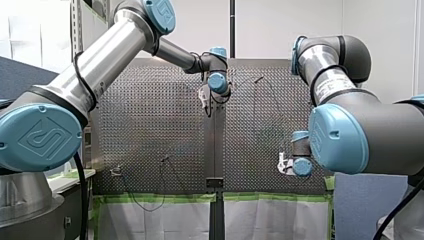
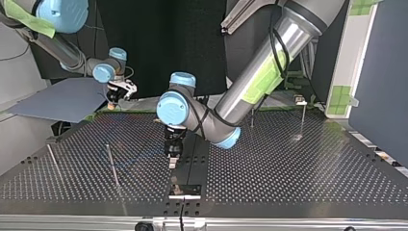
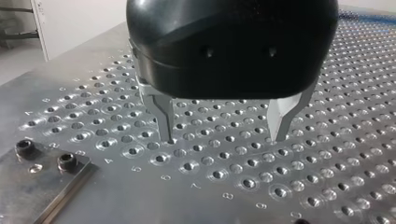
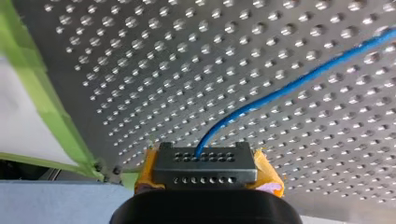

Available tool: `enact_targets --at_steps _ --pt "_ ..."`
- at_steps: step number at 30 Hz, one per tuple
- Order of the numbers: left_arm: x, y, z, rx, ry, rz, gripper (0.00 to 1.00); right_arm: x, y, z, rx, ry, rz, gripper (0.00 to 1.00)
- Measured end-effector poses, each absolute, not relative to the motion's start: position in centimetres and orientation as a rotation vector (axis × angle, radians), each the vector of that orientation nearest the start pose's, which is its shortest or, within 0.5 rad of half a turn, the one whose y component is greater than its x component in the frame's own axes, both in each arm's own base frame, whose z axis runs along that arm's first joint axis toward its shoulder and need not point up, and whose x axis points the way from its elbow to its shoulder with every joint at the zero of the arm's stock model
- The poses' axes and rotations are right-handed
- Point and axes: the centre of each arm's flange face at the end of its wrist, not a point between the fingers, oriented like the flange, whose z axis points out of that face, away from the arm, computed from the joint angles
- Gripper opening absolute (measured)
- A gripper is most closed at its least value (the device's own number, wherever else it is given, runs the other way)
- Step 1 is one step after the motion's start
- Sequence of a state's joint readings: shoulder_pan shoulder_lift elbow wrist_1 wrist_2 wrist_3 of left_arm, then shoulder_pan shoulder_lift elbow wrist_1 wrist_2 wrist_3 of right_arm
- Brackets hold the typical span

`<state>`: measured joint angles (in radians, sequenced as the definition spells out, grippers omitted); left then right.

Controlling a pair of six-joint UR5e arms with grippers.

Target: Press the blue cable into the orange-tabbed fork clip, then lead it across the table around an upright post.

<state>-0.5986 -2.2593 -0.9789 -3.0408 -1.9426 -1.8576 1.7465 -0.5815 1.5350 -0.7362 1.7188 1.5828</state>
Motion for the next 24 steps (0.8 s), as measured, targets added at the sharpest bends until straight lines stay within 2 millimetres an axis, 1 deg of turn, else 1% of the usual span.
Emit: enact_targets --at_steps 6,9,20,24 --pt "56.8 -50.4 35.4 -0.052 1.58 -0.401 0.99 21.6 -62.7 -6.7 1.381 -1.35 1.087 0.0" --pt "56.8 -50.4 35.4 -0.054 1.58 -0.399 0.99 20.9 -62.9 -7.4 1.368 -1.355 1.084 0.0" --pt "56.8 -50.4 35.4 -0.056 1.581 -0.397 0.99 18.8 -63.7 -8.0 1.324 -1.369 1.083 0.0" --pt "56.8 -50.4 35.4 -0.055 1.583 -0.395 0.99 18.2 -63.8 -8.5 1.312 -1.38 1.083 0.0"
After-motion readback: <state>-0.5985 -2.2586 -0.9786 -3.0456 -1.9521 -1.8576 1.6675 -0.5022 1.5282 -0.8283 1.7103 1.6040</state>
